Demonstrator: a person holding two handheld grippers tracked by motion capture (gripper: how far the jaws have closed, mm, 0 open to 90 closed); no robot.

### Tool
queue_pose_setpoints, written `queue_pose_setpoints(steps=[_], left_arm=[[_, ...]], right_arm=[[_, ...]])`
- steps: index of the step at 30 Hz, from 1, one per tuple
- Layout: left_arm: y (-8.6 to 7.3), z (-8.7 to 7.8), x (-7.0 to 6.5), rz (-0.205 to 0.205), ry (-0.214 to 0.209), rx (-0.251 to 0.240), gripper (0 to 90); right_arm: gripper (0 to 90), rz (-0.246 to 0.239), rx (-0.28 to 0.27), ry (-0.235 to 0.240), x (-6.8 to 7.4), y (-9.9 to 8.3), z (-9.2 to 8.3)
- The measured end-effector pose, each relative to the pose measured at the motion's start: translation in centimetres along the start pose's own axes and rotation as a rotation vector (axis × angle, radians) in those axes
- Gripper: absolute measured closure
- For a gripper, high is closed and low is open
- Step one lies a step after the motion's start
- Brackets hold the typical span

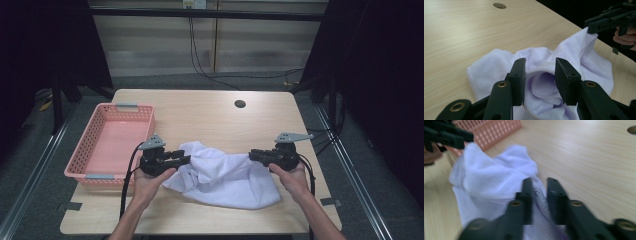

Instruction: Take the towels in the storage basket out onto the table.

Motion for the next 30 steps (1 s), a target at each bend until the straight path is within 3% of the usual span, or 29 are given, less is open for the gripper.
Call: queue_pose_setpoints(steps=[1, 3, 4, 6, 7, 8, 12, 13, 14, 15, 18, 19, 20, 21, 23, 25, 27, 28, 30], left_arm=[[-0.1, 0.3, -0.2, 0.008, -0.013, 0.007, 62.1], [-0.2, 0.8, -0.4, 0.016, 0.004, 0.033, 67.6], [-0.2, 0.9, -0.6, 0.012, -0.015, 0.034, 69.9], [-0.2, 1.0, -0.6, 0.018, -0.013, 0.036, 73.9], [-0.3, 1.1, -0.6, 0.023, -0.013, 0.042, 82.1], [-0.4, 1.3, -0.5, 0.018, -0.025, 0.049, 82.9], [-0.4, 2.9, 0.3, 0.000, -0.018, 0.081, 86.5], [-0.4, 2.9, 0.3, 0.000, -0.018, 0.081, 87.1], [0.1, 3.5, 0.0, 0.009, -0.041, 0.068, 87.1], [0.3, 3.5, -0.2, 0.005, -0.050, 0.062, 86.8], [0.5, 3.3, -0.5, 0.014, -0.058, 0.059, 84.2], [0.4, 3.1, -0.6, 0.016, -0.062, 0.060, 79.7], [0.3, 3.0, -0.6, 0.015, -0.050, 0.062, 75.7], [0.2, 2.8, -0.6, 0.011, -0.041, 0.064, 71.8], [-0.1, 2.5, -0.8, 0.012, -0.043, 0.076, 64.5], [-0.5, 2.6, -1.1, 0.028, -0.036, 0.100, 55.8], [-1.1, 3.1, -1.5, 0.051, -0.019, 0.135, 52.3], [-1.6, 3.9, -1.5, 0.078, 0.017, 0.181, 47.1], [-1.9, 4.6, -1.7, 0.091, 0.015, 0.202, 46.4]], right_arm=[[59.9, -0.007, 0.021, -0.013, 0.0, -0.2, 0.3], [50.6, -0.021, 0.028, 0.006, 0.5, -0.2, 0.6], [46.8, -0.021, 0.022, 0.003, 0.8, 0.1, 0.6], [44.5, -0.040, 0.019, -0.004, 1.2, 0.4, 0.5], [44.1, -0.079, 0.001, 0.018, 2.8, 1.4, 0.7], [44.1, -0.092, 0.002, 0.028, 3.4, 1.6, 1.0], [45.7, -0.173, 0.066, 0.091, 6.3, 1.7, 3.8], [45.7, -0.173, 0.066, 0.091, 6.3, 1.7, 3.8], [46.1, -0.206, 0.099, 0.105, 7.4, 1.8, 5.8], [46.3, -0.212, 0.110, 0.117, 7.7, 1.9, 6.6], [48.2, -0.223, 0.134, 0.121, 8.2, 1.9, 7.9], [55.7, -0.237, 0.138, 0.133, 8.6, 2.1, 8.7], [71.4, -0.243, 0.136, 0.137, 8.8, 2.1, 9.2], [75.5, -0.246, 0.124, 0.119, 8.7, 2.3, 9.2], [81.5, -0.234, 0.108, 0.135, 8.6, 2.5, 8.8], [84.4, -0.198, 0.058, 0.126, 7.6, 3.0, 7.0], [84.4, -0.187, 0.039, 0.112, 7.2, 3.2, 6.4], [84.5, -0.168, 0.015, 0.120, 6.5, 3.5, 5.4], [85.0, -0.157, -0.001, 0.114, 6.0, 3.7, 4.9]])
Point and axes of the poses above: each handheld gripper's, and its own axes: z roughly forward along the jaws, y roughly out of its top, x roughly to its left, the point moved 10 cm from there along z, roughly forward along the jaws, and after that the axes turned 15 degrees about x, right-handed, at the moved point
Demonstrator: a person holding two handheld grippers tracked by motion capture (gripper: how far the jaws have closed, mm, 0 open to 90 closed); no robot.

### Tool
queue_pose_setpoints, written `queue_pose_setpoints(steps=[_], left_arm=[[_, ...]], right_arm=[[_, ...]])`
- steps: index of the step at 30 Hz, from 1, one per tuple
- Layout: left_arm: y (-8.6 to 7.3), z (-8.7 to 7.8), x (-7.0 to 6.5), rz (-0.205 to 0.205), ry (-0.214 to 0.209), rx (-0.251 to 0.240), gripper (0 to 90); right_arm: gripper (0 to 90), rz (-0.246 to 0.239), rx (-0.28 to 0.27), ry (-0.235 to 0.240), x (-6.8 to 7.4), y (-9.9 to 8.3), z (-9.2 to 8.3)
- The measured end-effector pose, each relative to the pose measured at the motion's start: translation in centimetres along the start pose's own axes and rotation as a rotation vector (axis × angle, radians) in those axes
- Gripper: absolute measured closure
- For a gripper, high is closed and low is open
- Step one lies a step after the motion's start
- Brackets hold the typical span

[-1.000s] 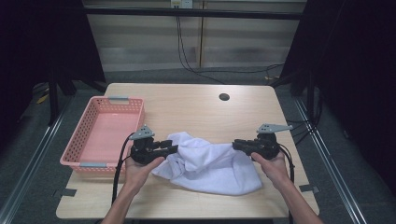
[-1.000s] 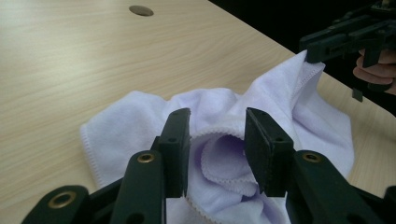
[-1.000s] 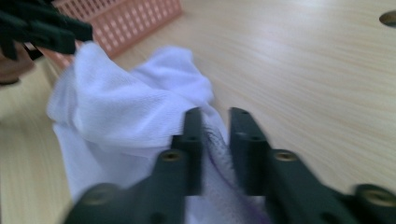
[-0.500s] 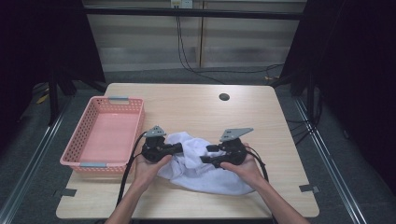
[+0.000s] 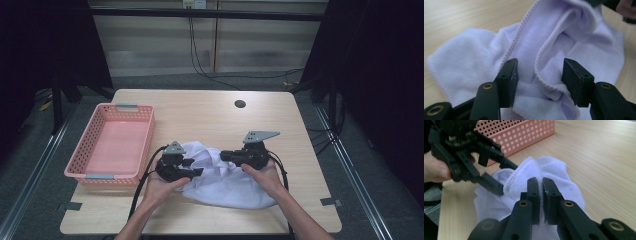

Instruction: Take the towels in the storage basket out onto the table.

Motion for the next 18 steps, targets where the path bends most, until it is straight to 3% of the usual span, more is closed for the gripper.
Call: queue_pose_setpoints(steps=[1, 3, 4, 5, 6, 10, 16, 18], left_arm=[[0.0, 0.3, -0.1, 0.008, 0.000, 0.012, 49.1], [0.1, 0.5, -0.2, 0.023, 0.008, 0.001, 69.7], [0.6, 0.1, -0.7, 0.031, -0.026, -0.043, 74.2], [0.9, -0.4, -0.9, 0.031, -0.052, -0.072, 75.5], [0.9, -0.4, -0.9, 0.031, -0.052, -0.072, 76.3], [1.8, -2.7, -1.4, 0.022, -0.111, -0.184, 77.3], [2.6, -4.6, -1.9, 0.021, -0.132, -0.259, 79.8], [2.6, -4.8, -1.9, 0.020, -0.138, -0.264, 80.9]], right_arm=[[85.2, 0.000, 0.000, 0.000, -0.1, 0.0, -0.2], [85.4, -0.001, -0.003, -0.006, -0.3, 0.0, -0.3], [85.4, 0.017, -0.016, -0.016, -0.8, 0.1, -0.7], [85.4, 0.024, -0.022, -0.024, -1.1, 0.1, -0.9], [85.4, 0.035, -0.033, -0.026, -1.3, 0.2, -1.2], [86.0, 0.067, -0.060, -0.029, -2.2, 0.1, -2.0], [86.6, 0.084, -0.088, -0.043, -2.9, 0.2, -3.2], [86.6, 0.096, -0.105, -0.027, -3.2, 0.3, -3.6]])
Point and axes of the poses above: each handheld gripper's, and its own axes: z roughly forward along the jaws, y roughly out of its top, x roughly to its left, the point moved 10 cm from there along z, roughly forward along the jaws, and after that the axes turned 15 degrees about x, right-handed, at the moved point
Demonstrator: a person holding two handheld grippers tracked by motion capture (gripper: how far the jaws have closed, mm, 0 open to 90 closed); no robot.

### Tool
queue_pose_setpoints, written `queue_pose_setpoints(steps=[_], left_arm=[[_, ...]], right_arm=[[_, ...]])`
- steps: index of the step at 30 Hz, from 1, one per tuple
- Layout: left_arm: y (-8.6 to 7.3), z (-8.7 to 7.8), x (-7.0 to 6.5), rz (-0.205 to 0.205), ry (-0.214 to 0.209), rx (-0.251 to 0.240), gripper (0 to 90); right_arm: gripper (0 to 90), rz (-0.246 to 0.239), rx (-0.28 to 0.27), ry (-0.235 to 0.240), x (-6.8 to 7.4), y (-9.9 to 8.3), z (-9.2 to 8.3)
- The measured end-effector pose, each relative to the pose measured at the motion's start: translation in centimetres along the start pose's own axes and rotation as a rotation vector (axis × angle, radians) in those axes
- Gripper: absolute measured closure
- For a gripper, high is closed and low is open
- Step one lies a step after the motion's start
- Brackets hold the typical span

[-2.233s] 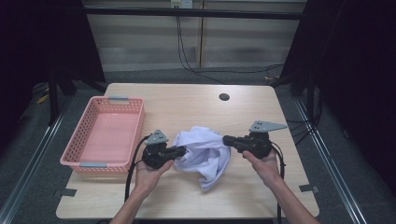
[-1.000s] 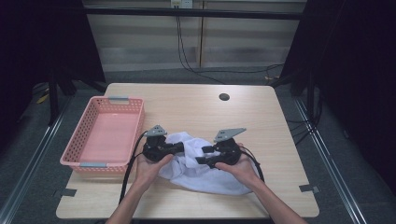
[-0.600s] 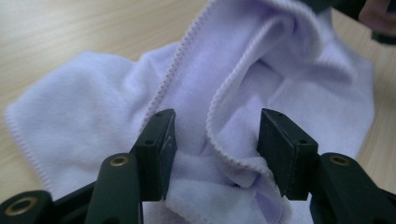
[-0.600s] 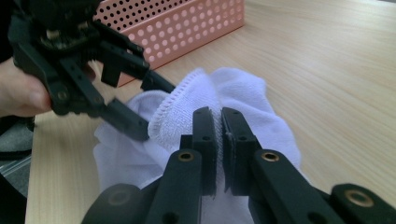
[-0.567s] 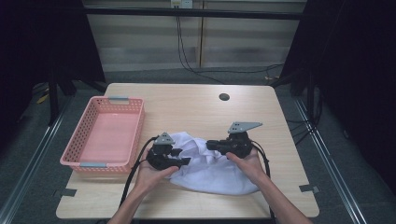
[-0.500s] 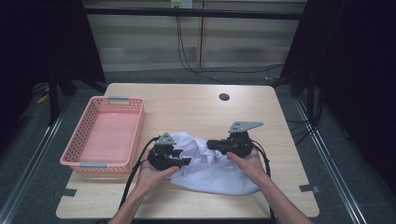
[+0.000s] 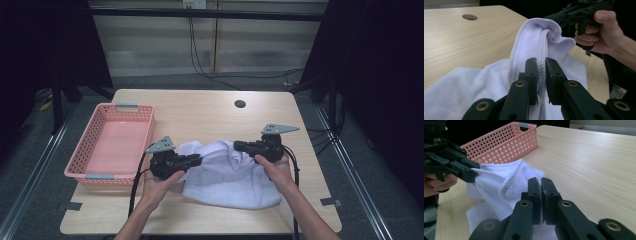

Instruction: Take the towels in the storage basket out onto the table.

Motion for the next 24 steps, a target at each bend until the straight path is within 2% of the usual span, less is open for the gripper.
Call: queue_pose_setpoints(steps=[2, 4, 5, 7, 8, 10, 11, 12, 13, 16, 17, 19, 20, 24], left_arm=[[0.0, -0.1, -0.1, 0.009, 0.002, 0.004, 81.7], [0.0, -0.1, 0.0, 0.018, 0.034, 0.008, 83.1], [0.1, -0.1, -0.1, 0.020, 0.020, 0.013, 83.6], [0.3, -0.3, 0.0, 0.028, 0.037, 0.011, 85.0], [0.9, -1.0, -0.2, 0.033, 0.020, -0.014, 85.1], [1.4, -1.8, -0.8, 0.074, 0.008, -0.019, 85.0], [1.4, -1.8, -0.8, 0.074, 0.008, -0.019, 85.0], [1.8, -2.3, -1.2, 0.086, 0.031, -0.035, 85.2], [2.1, -2.6, -1.4, 0.090, 0.020, -0.044, 85.2], [2.6, -3.0, -1.5, 0.092, 0.028, -0.064, 85.2], [2.8, -3.1, -1.6, 0.087, 0.016, -0.072, 85.1], [3.0, -3.3, -1.5, 0.078, 0.014, -0.085, 85.2], [3.0, -3.4, -1.1, 0.078, 0.040, -0.075, 85.6], [2.7, -3.9, -0.5, 0.061, 0.036, -0.079, 86.4]], right_arm=[[86.4, -0.001, 0.000, 0.000, -0.2, 0.0, -0.2], [86.5, 0.005, -0.006, 0.003, -0.2, 0.0, -0.3], [86.8, 0.000, -0.002, -0.006, -0.2, 0.0, -0.4], [87.2, -0.002, -0.001, -0.007, -0.2, 0.1, -0.5], [87.5, 0.003, -0.015, 0.000, -0.1, 0.2, -1.0], [87.6, -0.009, -0.016, -0.002, 0.3, 0.2, -1.5], [87.6, -0.009, -0.016, -0.002, 0.3, 0.2, -1.5], [87.6, -0.030, -0.017, -0.006, 0.9, 0.3, -2.1], [87.5, -0.034, -0.021, -0.005, 1.1, 0.3, -2.2], [87.5, -0.037, -0.038, -0.013, 1.1, 0.7, -2.7], [87.3, -0.035, -0.047, -0.007, 1.0, 1.0, -3.0], [87.4, -0.031, -0.061, -0.026, 0.6, 1.4, -3.3], [87.8, -0.013, -0.069, -0.054, -0.3, 1.7, -3.7], [87.9, 0.022, -0.070, -0.099, -2.5, 1.8, -4.6]])
Point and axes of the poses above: each handheld gripper's, and its own axes: z roughly forward along the jaws, y roughly out of its top, x roughly to its left, the point moved 10 cm from there along z, roughly forward along the jaws, and after that the axes turned 15 degrees about x, right-handed, at the moved point
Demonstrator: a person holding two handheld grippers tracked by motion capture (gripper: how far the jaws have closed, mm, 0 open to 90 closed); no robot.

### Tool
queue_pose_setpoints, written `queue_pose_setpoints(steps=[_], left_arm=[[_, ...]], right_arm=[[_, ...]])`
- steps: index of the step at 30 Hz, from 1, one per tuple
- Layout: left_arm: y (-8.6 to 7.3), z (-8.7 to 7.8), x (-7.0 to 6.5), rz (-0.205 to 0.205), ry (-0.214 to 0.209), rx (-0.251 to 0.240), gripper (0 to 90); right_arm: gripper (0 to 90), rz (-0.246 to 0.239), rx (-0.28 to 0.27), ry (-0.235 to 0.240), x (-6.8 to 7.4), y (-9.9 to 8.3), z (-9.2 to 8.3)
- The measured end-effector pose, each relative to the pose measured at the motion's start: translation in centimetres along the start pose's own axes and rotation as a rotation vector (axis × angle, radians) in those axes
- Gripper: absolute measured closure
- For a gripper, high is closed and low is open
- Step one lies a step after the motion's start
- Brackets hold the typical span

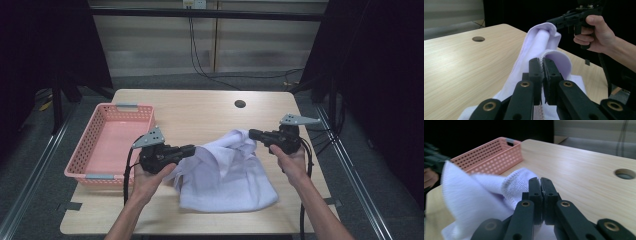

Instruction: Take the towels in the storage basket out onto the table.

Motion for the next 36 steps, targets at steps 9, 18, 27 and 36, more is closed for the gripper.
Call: queue_pose_setpoints(steps=[9, 18, 27, 36], left_arm=[[3.1, -2.6, 0.5, -0.001, 0.036, -0.082, 87.0], [9.8, -8.6, -1.5, 0.105, 0.094, -0.214, 87.3], [5.3, -3.9, -0.9, 0.057, 0.038, -0.075, 71.3], [-1.6, 1.0, 1.9, -0.076, 0.037, 0.128, 59.0]], right_arm=[[88.1, 0.019, -0.030, -0.081, -3.3, 2.9, -2.2], [88.5, -0.010, -0.111, -0.231, -7.3, 10.8, -7.2], [54.7, 0.078, -0.023, -0.335, -12.4, 8.2, -6.3], [50.1, 0.041, 0.049, -0.206, -8.2, 2.9, -2.9]])
Point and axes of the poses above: each handheld gripper's, and its own axes: z roughly forward along the jaws, y roughly out of its top, x roughly to its left, the point moved 10 cm from there along z, roughly forward along the jaws, and after that the axes turned 15 degrees about x, right-handed, at the moved point
